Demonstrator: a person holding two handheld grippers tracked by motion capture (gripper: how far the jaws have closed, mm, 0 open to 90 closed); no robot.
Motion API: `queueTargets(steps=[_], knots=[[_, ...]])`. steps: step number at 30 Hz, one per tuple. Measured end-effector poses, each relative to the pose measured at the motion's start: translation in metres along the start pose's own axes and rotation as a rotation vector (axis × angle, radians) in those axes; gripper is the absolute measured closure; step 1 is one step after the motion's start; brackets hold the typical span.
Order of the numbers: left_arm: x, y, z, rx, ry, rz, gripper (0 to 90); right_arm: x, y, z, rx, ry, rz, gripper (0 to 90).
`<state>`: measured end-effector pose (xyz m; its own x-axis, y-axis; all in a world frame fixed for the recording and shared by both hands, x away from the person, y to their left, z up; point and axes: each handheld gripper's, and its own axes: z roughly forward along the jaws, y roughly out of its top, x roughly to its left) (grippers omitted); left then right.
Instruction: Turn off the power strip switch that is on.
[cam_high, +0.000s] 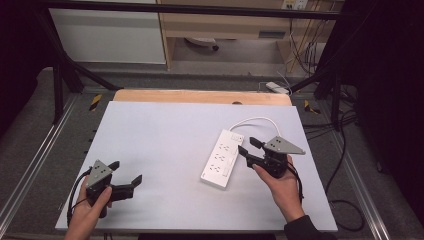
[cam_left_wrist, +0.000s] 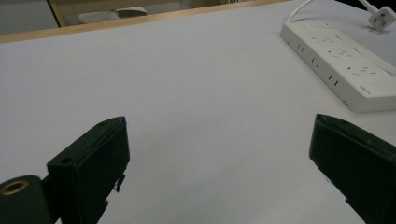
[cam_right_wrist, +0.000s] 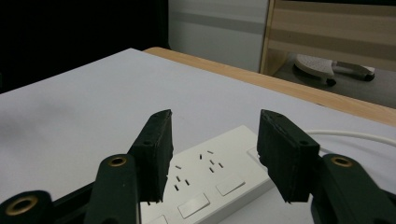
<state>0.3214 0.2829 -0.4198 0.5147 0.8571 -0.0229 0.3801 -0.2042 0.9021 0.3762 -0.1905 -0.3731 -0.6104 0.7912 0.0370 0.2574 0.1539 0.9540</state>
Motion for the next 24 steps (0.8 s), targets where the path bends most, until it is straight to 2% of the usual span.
queueTargets(steps=[6, 15, 24], knots=[[0.0, 0.0, 0.0, 0.001, -0.001, 0.001, 4.9, 0.002, -0.001, 0.004, 0.0, 0.017, -0.001, 53.8], [0.0, 0.0, 0.0, -0.001, 0.0, 0.003, 4.9, 0.007, -0.005, 0.013, -0.001, 0.047, -0.011, 67.9], [0.0, 0.0, 0.0, 0.003, -0.003, 0.003, 5.0, 0.008, -0.01, 0.018, 0.005, 0.058, -0.02, 78.6]])
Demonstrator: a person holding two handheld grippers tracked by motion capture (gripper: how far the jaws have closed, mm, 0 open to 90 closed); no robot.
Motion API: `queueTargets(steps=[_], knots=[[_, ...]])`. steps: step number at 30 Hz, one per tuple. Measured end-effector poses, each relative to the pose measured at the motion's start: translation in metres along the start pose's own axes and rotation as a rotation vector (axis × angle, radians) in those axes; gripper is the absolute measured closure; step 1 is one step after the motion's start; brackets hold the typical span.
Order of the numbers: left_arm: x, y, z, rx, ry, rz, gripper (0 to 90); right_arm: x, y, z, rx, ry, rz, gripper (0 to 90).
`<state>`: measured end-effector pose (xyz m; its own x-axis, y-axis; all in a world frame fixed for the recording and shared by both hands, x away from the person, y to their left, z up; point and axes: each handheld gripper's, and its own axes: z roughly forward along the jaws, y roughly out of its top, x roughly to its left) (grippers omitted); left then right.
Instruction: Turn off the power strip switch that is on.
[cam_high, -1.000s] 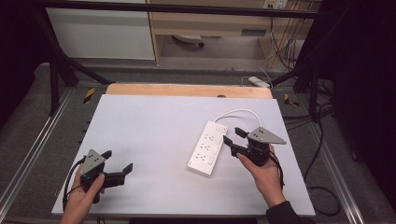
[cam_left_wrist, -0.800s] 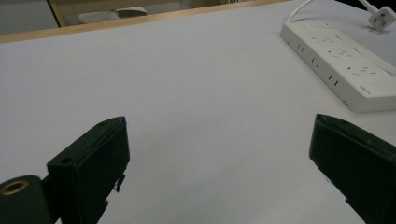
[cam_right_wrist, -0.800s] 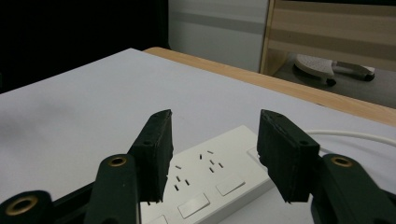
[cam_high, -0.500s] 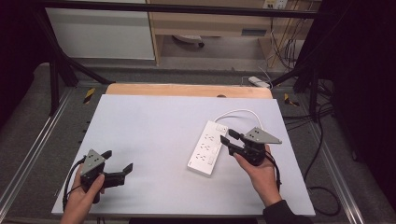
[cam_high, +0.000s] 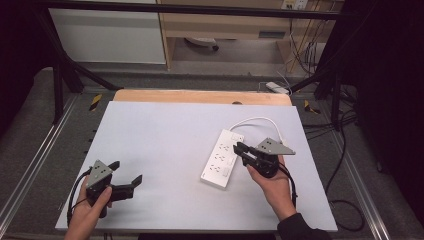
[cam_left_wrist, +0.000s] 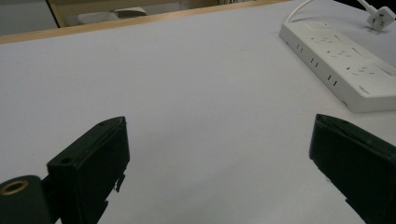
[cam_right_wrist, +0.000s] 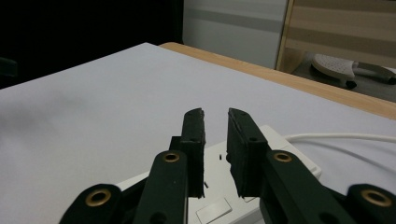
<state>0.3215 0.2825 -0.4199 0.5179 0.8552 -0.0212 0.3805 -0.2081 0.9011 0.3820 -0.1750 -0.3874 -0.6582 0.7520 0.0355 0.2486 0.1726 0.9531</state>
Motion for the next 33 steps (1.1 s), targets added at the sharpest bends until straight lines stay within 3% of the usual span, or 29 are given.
queueTargets(steps=[15, 33], knots=[[-0.001, 0.0, 0.001, 0.001, -0.002, 0.002, 5.0, 0.001, -0.009, 0.006, 0.025, 0.005, -0.001, 88.4], [-0.001, 0.0, 0.0, 0.0, -0.002, 0.006, 5.0, 0.005, -0.018, 0.015, 0.083, 0.023, 0.013, 90.0]])
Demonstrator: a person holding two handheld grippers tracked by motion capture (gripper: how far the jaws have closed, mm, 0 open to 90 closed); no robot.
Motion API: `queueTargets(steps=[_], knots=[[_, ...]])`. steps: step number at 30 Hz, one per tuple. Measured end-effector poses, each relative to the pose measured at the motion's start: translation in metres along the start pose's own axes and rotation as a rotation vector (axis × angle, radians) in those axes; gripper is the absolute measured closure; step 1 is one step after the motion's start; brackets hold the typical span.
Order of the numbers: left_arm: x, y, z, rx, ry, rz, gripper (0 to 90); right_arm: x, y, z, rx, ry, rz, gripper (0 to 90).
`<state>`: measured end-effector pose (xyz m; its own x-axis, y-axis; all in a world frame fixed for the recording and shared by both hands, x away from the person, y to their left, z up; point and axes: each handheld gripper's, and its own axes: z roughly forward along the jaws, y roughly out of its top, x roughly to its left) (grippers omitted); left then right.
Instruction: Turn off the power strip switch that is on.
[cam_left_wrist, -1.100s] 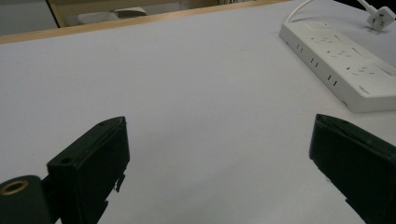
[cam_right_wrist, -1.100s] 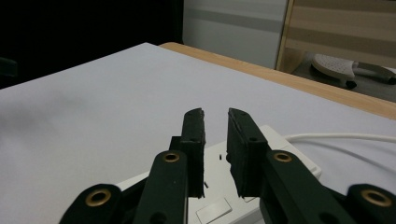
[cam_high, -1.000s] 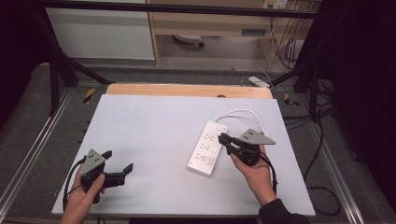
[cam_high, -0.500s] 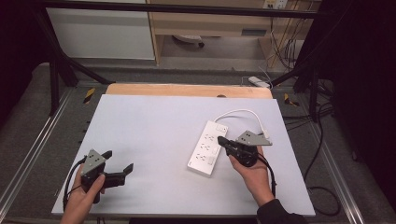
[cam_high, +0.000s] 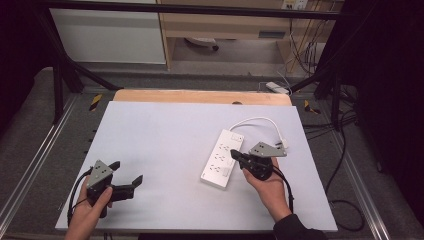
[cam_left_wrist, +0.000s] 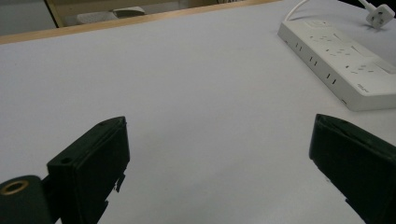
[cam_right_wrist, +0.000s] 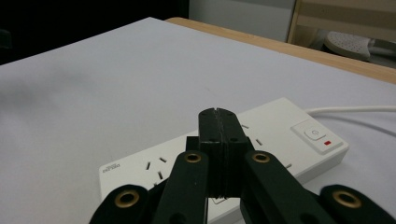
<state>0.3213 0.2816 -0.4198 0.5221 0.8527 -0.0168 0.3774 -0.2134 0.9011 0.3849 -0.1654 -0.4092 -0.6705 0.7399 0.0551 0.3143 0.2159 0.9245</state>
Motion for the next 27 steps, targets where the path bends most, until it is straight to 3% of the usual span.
queueTargets(steps=[27], knots=[[0.0, 0.001, 0.0, -0.008, 0.011, 0.003, 5.0, 0.002, -0.014, 0.012, 0.101, 0.006, 0.018, 90.0]])
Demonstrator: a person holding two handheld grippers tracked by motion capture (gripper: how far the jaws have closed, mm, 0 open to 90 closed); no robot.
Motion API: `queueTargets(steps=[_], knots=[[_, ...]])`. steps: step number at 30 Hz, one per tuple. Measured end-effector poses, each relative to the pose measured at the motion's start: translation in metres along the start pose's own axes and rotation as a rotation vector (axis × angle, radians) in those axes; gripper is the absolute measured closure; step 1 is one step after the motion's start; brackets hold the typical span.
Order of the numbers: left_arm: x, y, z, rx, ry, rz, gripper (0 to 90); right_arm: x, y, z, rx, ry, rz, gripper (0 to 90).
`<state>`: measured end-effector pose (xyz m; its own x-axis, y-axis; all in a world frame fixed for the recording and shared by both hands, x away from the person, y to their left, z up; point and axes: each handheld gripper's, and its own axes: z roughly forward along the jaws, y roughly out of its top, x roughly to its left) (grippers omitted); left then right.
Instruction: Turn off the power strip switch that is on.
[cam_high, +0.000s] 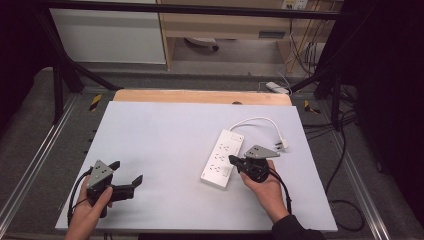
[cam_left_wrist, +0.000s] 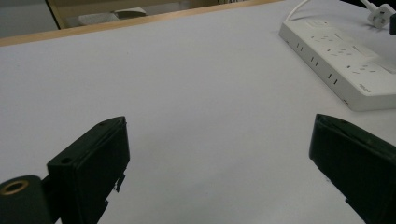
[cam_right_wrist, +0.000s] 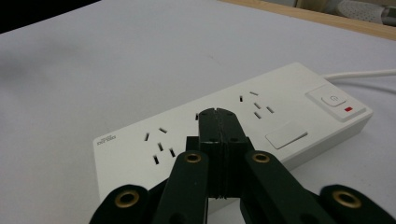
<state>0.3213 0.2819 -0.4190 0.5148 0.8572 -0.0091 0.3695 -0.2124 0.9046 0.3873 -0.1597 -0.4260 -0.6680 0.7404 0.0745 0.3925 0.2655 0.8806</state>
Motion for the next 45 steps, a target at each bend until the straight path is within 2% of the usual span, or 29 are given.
queueTargets(steps=[3, 26, 36, 45], knots=[[0.0, 0.0, 0.0, -0.002, 0.002, -0.009, 5.0, 0.0, -0.001, 0.001, 0.007, 0.002, 0.002, 90.0], [-0.001, 0.0, 0.0, 0.005, -0.006, 0.001, 5.0, 0.008, -0.012, 0.01, 0.08, 0.041, -0.011, 90.0], [-0.001, 0.0, 0.0, 0.005, -0.008, 0.004, 4.9, 0.015, -0.012, 0.009, 0.11, 0.074, -0.014, 90.0], [-0.001, 0.0, 0.0, 0.006, -0.009, 0.006, 4.9, 0.019, -0.014, 0.007, 0.124, 0.082, -0.024, 90.0]])
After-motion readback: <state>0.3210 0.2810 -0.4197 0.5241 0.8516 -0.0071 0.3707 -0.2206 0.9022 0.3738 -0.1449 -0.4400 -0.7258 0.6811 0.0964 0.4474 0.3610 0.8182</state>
